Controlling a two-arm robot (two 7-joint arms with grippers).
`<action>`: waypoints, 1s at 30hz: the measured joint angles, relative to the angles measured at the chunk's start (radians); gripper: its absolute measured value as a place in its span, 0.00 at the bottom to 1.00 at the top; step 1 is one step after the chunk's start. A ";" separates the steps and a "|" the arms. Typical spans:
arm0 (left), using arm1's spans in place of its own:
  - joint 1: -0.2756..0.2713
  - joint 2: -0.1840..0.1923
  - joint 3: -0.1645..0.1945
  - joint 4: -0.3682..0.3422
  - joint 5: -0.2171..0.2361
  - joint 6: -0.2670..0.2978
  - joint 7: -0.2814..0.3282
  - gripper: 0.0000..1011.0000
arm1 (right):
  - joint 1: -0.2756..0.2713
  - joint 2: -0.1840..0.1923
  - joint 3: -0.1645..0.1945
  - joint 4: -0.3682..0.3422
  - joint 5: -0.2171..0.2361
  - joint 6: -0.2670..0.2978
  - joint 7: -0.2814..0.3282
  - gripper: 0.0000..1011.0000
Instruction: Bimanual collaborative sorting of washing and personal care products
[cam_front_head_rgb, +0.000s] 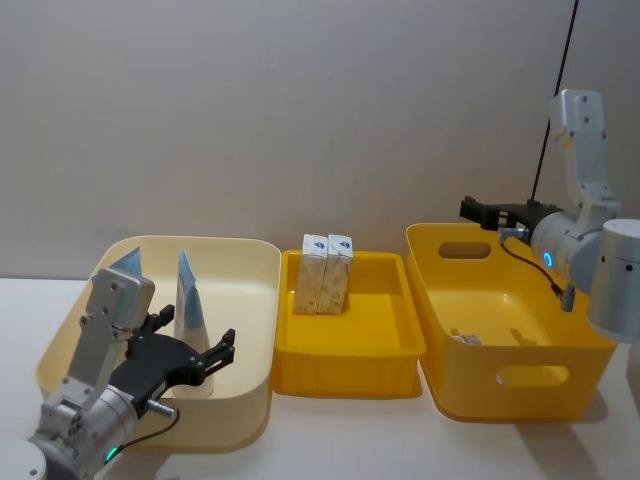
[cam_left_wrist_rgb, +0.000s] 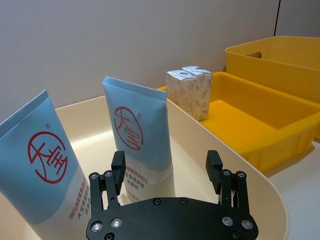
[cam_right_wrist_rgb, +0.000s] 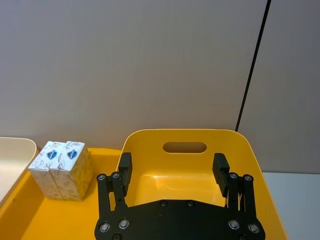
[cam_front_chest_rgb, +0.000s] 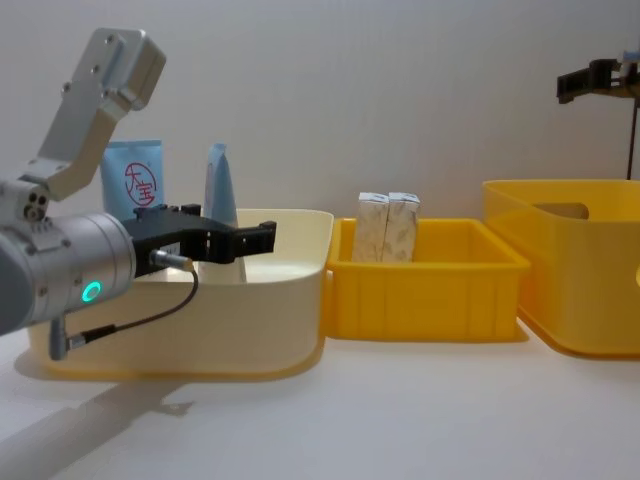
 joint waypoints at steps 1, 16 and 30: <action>-0.001 0.000 0.000 0.000 0.000 0.002 -0.001 0.99 | 0.000 0.000 0.000 0.000 0.000 0.000 0.000 0.99; -0.050 -0.009 0.004 0.027 0.011 0.062 -0.030 0.99 | 0.000 0.000 0.000 0.000 0.000 0.000 0.000 0.99; -0.094 -0.015 0.018 0.075 0.042 0.105 -0.045 0.99 | 0.000 0.000 0.000 0.000 0.000 0.000 0.000 0.99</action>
